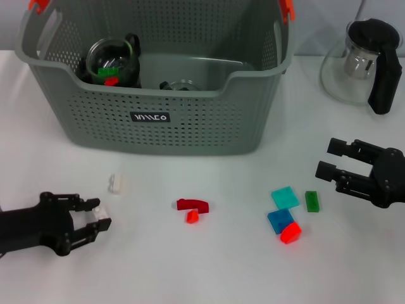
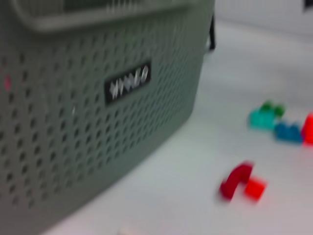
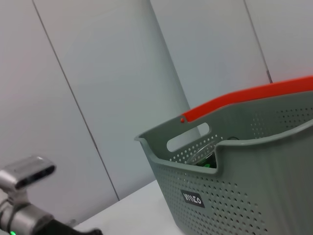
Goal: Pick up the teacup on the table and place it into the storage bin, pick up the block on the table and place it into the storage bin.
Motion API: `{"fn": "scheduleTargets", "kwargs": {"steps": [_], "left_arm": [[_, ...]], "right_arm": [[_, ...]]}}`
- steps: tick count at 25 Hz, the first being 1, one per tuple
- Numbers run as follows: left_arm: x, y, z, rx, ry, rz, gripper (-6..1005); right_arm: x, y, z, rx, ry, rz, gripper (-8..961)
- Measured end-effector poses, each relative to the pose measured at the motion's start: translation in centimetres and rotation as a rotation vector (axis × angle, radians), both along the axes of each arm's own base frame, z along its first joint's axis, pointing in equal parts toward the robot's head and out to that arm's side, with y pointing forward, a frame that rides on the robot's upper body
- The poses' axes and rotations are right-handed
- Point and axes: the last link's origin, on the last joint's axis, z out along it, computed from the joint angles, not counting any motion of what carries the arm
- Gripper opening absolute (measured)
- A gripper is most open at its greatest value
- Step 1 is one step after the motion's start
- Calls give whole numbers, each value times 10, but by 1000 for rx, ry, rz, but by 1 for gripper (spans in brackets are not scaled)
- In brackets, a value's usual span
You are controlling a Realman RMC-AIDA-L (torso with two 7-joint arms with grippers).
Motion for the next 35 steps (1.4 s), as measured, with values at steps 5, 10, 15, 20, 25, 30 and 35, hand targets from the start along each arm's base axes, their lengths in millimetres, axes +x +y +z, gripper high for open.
{"fn": "scheduleTargets", "kwargs": {"steps": [5,10,15,20,25,30,35], "left_arm": [[26,-6,38,4,-208,-114,423],[59,9,72,70,-427,-224,428],[92,37,92,194,-588,-317,433],[118,88,113,263,-574,-232,439],[145,136,119,232,-316,-37,444],[166,161,113,222,-26,89,450],[174,173,96,183,183,134,455]], "right_arm": [[0,0,0,0,0,0,760],[-1,0,0,-1,-1,3,760],[-1,1,0,1,-2,6,760],[-2,2,0,0,-1,9,760],[-2,2,0,-2,-1,11,760],[-2,2,0,0,-1,9,760],[-2,2,-1,3,-3,5,760]]}}
